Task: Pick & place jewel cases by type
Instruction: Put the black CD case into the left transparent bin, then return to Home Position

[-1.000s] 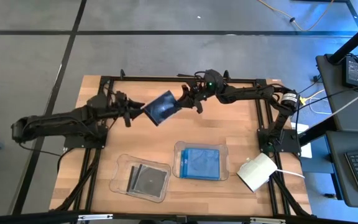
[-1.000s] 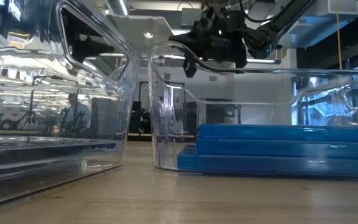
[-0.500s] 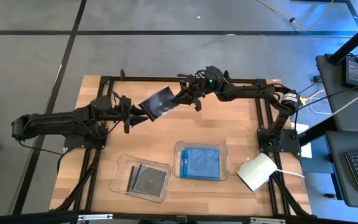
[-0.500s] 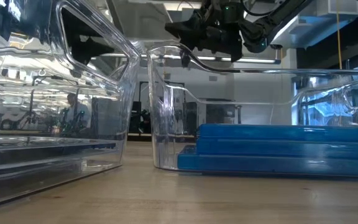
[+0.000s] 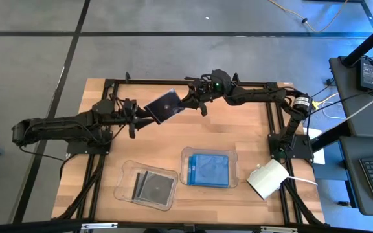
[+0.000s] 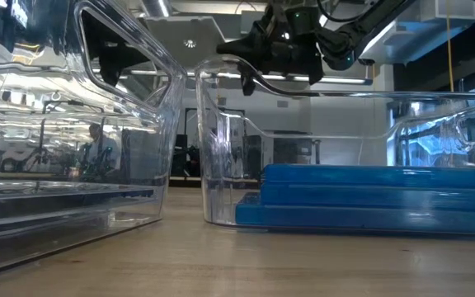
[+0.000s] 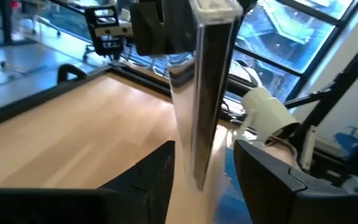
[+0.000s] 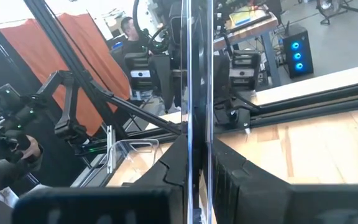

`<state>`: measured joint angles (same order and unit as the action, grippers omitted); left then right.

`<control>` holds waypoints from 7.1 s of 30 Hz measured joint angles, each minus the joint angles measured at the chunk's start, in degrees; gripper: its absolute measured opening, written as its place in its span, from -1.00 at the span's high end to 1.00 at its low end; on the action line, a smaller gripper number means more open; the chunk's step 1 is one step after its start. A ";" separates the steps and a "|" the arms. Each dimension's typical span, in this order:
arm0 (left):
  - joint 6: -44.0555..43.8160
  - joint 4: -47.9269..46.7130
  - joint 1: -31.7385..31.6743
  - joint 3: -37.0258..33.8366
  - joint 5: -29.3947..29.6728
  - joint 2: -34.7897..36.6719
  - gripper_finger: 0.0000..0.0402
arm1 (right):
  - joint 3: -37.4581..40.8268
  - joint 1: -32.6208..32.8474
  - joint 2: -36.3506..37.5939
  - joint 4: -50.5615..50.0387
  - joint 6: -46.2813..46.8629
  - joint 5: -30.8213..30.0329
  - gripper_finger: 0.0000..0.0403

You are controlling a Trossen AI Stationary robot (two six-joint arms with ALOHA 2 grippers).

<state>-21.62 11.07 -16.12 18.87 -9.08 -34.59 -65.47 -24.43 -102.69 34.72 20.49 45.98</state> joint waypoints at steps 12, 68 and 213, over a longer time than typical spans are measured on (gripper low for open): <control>4.40 2.47 0.02 -0.02 2.39 -0.01 0.76 | 0.00 0.40 0.00 -0.33 -0.11 0.20 0.78; -47.48 -10.65 5.60 0.07 -41.52 3.41 0.83 | 0.00 -13.76 6.16 -23.87 -9.33 14.40 0.31; 19.24 -21.35 -8.69 -12.90 19.47 34.58 0.08 | 60.99 -11.81 45.37 26.84 -13.18 -31.56 0.31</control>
<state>-2.37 -10.28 -24.81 5.97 10.39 -0.01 -4.48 -36.24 -57.32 61.56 7.31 14.41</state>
